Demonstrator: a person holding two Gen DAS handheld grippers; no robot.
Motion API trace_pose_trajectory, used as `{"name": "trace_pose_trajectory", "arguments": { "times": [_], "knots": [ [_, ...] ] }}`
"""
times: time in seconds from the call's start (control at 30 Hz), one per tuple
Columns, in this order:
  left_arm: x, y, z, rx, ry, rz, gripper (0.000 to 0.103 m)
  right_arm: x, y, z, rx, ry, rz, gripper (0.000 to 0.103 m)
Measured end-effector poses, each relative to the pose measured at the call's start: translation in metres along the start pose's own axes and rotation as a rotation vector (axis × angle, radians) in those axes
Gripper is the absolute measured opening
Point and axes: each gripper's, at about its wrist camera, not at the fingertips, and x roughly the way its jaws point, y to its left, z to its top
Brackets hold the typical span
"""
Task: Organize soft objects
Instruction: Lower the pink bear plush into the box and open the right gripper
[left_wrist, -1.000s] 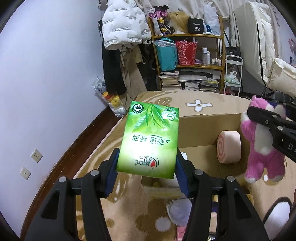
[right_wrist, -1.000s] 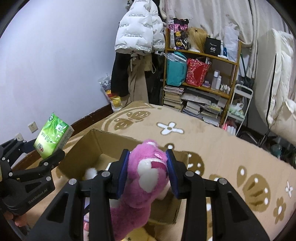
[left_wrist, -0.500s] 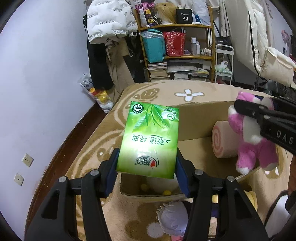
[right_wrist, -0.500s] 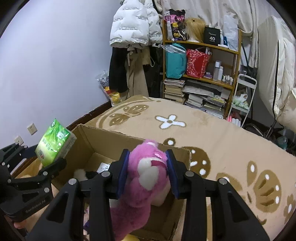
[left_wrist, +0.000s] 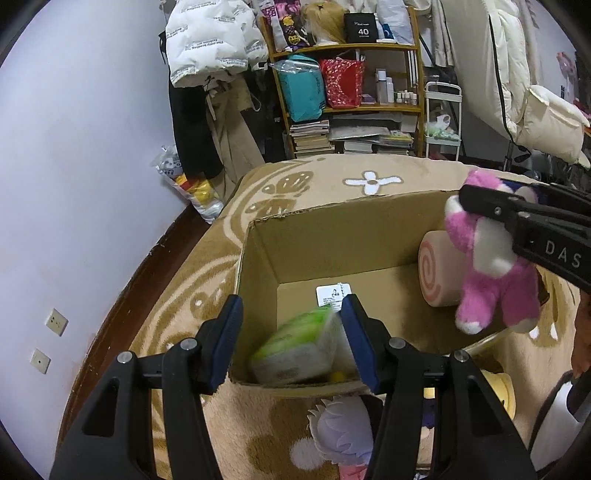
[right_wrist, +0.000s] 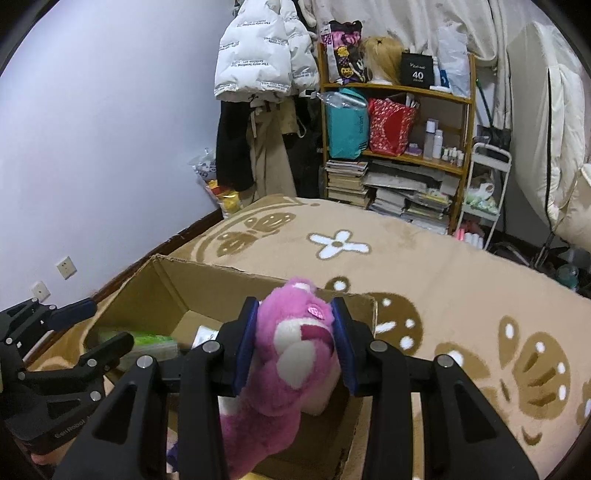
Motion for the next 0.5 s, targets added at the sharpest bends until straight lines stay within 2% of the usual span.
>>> {"name": "trace_pose_trajectory", "arguments": {
  "times": [0.2, 0.3, 0.37, 0.5],
  "knots": [
    [0.0043, 0.0008, -0.0018, -0.008, 0.029, 0.003, 0.054, 0.0056, 0.0024, -0.0036, 0.002, 0.023, 0.024, 0.044],
    [0.0026, 0.0017, -0.0017, -0.009, 0.03, 0.015, 0.055, 0.0073, 0.0022, -0.0044, 0.01, 0.035, 0.026, 0.051],
    [0.0009, 0.0028, -0.002, -0.01, 0.035, 0.024, 0.058, 0.0066, 0.0018, -0.0043, 0.016, 0.034, 0.029, 0.06],
    [-0.0034, 0.007, -0.0051, -0.03, 0.046, 0.033, 0.067, 0.0013, 0.0013, -0.0057, 0.032, 0.033, 0.026, 0.064]
  ]
}}
